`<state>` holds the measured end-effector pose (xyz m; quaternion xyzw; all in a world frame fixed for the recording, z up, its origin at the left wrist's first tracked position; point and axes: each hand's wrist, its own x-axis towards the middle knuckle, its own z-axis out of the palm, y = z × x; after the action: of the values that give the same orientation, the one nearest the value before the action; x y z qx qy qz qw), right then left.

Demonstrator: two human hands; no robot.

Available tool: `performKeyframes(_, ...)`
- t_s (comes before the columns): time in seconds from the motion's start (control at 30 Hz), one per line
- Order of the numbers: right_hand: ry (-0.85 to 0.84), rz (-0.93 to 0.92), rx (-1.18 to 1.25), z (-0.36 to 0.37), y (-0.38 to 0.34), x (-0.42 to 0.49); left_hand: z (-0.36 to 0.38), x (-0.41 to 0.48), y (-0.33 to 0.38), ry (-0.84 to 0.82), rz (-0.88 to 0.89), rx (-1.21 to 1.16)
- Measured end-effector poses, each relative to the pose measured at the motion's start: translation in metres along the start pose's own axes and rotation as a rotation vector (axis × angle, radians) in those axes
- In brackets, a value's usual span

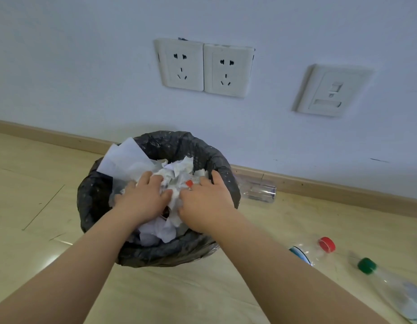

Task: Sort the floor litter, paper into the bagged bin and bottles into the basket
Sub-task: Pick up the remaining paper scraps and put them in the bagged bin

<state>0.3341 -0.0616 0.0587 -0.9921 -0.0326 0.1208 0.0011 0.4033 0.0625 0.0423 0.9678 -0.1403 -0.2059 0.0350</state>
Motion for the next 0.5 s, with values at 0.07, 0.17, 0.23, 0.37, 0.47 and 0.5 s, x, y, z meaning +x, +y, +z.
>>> performKeyframes(0.07,0.113,-0.021,0.073,0.001,0.005,-0.004,-0.011,-0.003,0.005,0.044,-0.015,0.051)
performKeyframes(0.17,0.307,-0.067,0.241,0.003,0.017,-0.017,-0.027,-0.017,0.023,0.206,0.047,0.151)
performKeyframes(0.23,0.454,-0.057,0.299,0.003,0.029,-0.025,-0.032,-0.027,0.04,0.331,0.14,0.163)
performKeyframes(0.37,0.474,0.075,0.406,0.01,0.068,-0.047,-0.03,-0.037,0.085,0.531,0.358,0.079)
performKeyframes(0.47,0.518,0.204,0.398,0.03,0.105,-0.071,-0.016,-0.042,0.128,0.642,0.643,0.05)
performKeyframes(0.5,0.517,0.258,0.403,0.039,0.117,-0.081,-0.008,-0.044,0.144,0.64,0.732,0.02)
